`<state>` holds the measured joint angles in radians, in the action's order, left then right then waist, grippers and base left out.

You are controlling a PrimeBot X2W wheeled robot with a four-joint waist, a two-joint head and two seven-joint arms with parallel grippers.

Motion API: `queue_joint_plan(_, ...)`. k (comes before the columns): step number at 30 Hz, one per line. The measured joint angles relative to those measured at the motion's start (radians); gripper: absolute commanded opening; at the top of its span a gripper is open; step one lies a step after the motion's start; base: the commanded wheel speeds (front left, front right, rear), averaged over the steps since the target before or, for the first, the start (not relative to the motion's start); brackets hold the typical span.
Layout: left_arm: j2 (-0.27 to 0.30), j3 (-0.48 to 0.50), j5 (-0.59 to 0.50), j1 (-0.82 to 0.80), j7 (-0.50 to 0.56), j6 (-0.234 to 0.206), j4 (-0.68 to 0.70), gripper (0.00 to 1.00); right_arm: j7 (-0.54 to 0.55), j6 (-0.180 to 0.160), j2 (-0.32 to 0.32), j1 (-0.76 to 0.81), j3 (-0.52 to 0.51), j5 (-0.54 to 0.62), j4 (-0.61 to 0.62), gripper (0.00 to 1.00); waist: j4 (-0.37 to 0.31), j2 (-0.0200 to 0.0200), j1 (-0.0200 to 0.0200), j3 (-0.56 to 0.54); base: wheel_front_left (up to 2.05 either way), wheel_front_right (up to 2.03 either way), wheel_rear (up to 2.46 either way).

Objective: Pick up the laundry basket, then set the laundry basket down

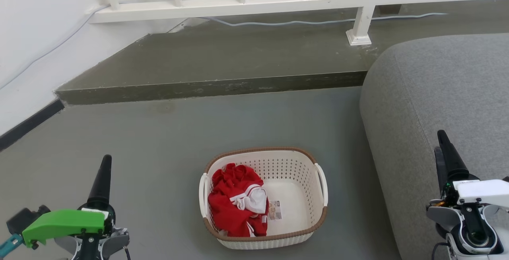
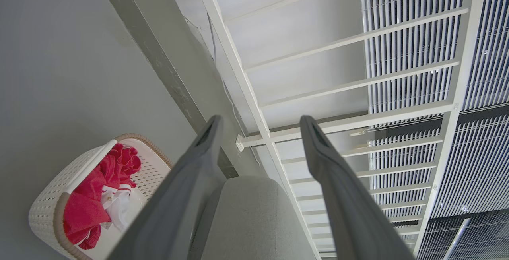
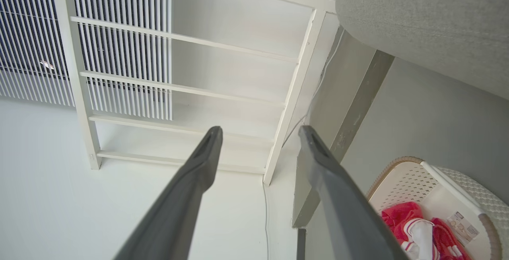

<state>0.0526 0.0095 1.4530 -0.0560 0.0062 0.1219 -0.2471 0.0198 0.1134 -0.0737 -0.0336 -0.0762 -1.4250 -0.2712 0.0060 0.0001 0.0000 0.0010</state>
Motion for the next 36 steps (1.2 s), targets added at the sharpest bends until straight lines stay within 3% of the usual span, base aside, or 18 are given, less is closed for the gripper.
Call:
queue_joint_plan(9, 0.044, -0.042, -0.170, -0.019, -0.034, -0.001, 0.008, 1.00, -0.043, -0.002, -0.044, -0.019, 0.051, 0.166, 0.007, 1.00, 0.003, 0.0000, 0.0000, -0.002, 0.00, 0.00, 0.00)
queue_joint_plan(36, 0.111, -0.213, -0.706, -0.055, -0.127, -0.106, 0.041, 1.00, -0.142, -0.101, -0.106, -0.042, 0.216, 0.658, 0.018, 1.00, 0.003, 0.0000, 0.0000, -0.011, 0.00, 0.00, 0.00)
